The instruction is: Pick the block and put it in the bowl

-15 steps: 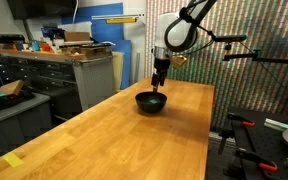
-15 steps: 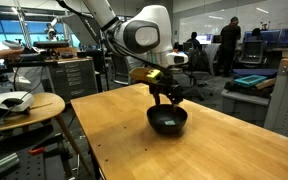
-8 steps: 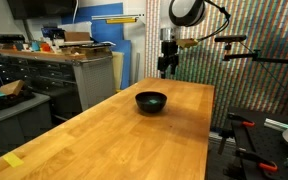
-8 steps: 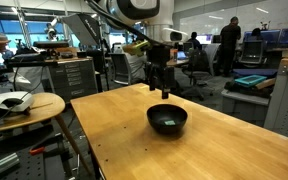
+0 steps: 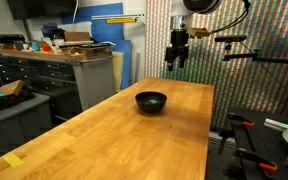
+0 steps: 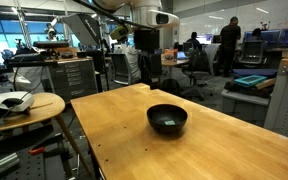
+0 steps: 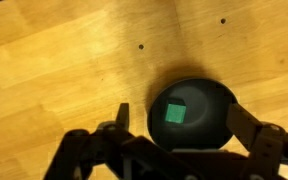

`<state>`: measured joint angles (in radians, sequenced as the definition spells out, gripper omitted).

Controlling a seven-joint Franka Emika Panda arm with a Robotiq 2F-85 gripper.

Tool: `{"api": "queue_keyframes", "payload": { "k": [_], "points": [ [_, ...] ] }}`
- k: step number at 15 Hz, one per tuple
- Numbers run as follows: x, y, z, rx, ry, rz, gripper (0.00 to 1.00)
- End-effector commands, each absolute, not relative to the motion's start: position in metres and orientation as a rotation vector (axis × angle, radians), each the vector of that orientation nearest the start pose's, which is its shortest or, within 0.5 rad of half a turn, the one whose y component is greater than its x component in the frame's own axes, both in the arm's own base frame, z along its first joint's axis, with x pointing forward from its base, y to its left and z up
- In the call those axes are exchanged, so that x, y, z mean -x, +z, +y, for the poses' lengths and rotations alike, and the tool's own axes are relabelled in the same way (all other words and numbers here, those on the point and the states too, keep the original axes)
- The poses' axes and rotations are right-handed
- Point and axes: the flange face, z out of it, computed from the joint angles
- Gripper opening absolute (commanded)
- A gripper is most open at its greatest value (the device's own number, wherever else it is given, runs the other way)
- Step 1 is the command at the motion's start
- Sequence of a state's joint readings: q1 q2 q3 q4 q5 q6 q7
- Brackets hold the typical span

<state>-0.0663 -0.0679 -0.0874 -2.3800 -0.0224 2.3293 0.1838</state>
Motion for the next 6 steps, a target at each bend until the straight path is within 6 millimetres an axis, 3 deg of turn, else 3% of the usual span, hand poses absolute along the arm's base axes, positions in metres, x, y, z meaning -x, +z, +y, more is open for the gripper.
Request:
{"api": "queue_keyframes", "payload": {
  "k": [1, 6],
  "points": [
    [-0.4831, 0.3503, -0.0754, 3.111, -0.025, 0.506, 1.0],
    [-0.4819, 0.3486, -0.0752, 3.11, -0.019, 0.509, 1.0]
  ]
}}
